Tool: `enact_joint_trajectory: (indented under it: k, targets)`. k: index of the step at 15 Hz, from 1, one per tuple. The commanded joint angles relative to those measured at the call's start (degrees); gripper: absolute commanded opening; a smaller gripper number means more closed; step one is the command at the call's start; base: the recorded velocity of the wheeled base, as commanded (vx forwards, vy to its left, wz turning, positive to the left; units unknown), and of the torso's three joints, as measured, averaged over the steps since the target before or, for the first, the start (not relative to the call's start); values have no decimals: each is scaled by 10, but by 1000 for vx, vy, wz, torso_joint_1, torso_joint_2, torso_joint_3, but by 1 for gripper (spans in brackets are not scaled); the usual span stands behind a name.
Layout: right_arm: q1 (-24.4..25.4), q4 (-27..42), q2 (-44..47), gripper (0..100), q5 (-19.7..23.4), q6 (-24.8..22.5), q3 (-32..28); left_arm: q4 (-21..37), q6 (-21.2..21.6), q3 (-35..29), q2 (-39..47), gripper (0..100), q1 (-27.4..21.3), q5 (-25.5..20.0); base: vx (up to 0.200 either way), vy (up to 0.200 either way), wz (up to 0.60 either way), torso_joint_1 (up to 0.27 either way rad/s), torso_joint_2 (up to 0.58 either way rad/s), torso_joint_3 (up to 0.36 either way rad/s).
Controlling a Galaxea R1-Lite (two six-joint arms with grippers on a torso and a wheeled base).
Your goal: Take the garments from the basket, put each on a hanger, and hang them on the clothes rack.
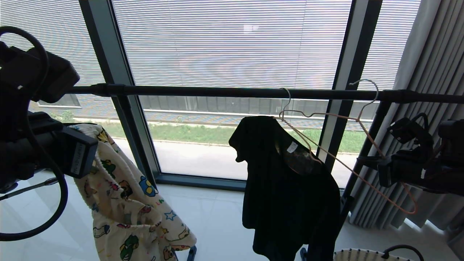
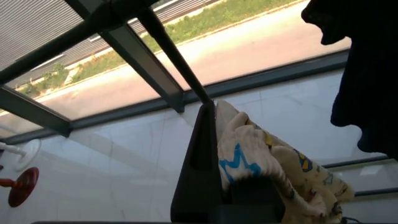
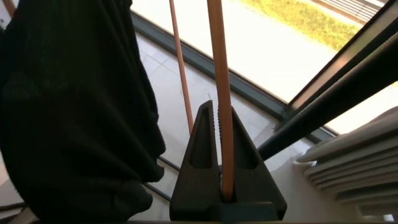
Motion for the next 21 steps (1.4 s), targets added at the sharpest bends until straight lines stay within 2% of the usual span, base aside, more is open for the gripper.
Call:
enact_joint_trajectory:
  k: [1,5,11,13,14,16,18,21]
  targets:
    - [0,1,-101,0,-8,0,71,-1,-1,2,3,0,-1,0,-200,0,0,12,7,-7]
    - [0,9,-183,0,-24,0,125,-1,-1,5,0,0,-1,-1,-200,0,0,-5,4,4]
    - [6,87,-258,0,-19,0,127,-1,-3,28,1,0,-2,-5,-200,0,0,-3,3,6]
    - [11,94,-260,0,-13,1,127,-1,-3,33,2,0,-3,-9,0,0,0,0,0,0]
    - [45,105,-257,0,8,0,125,-1,-2,43,5,0,-10,-11,0,0,0,0,0,0]
    - [111,105,-247,0,10,1,127,-10,-10,41,30,0,-10,-14,0,0,0,0,0,0]
    - [186,105,-236,0,9,8,127,-75,-47,41,85,0,-9,-9,0,0,0,0,0,0]
    - [282,105,-220,0,6,34,127,-122,-95,26,163,0,-9,41,0,0,0,0,0,0]
